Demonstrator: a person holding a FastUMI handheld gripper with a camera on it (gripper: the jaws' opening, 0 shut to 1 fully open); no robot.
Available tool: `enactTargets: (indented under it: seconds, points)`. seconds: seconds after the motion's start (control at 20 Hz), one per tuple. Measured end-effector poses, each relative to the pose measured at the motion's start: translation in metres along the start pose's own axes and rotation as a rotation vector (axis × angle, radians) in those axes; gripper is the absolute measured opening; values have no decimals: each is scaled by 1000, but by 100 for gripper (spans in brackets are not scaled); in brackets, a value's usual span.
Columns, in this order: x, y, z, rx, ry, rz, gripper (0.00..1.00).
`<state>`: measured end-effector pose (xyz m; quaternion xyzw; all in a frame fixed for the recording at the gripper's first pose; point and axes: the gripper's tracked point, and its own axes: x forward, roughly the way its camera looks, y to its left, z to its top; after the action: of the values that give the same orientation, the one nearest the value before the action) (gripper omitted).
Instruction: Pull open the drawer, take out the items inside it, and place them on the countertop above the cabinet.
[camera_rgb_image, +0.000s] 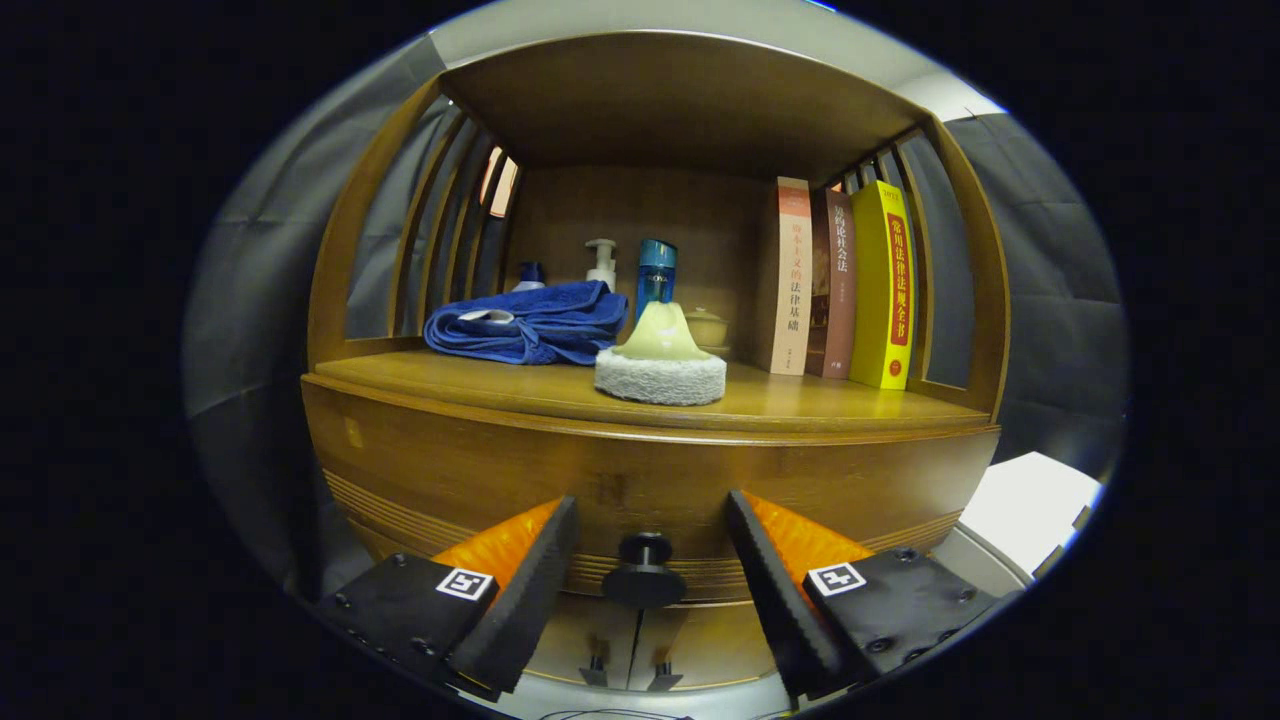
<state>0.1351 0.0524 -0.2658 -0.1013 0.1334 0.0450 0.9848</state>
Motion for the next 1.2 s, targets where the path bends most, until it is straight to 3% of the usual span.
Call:
enactTargets:
  seconds: [0.2,0.5,0.8,1.05,1.2]
  points:
    - [-26,7,36,-51,-70,12,99]
    - [-81,19,88,-4,-127,69,98]
    - [-136,8,116,-33,-142,66,98]
    - [-178,-19,124,12,-167,-32,98]
    - [-193,-22,128,18,-166,-39,98]
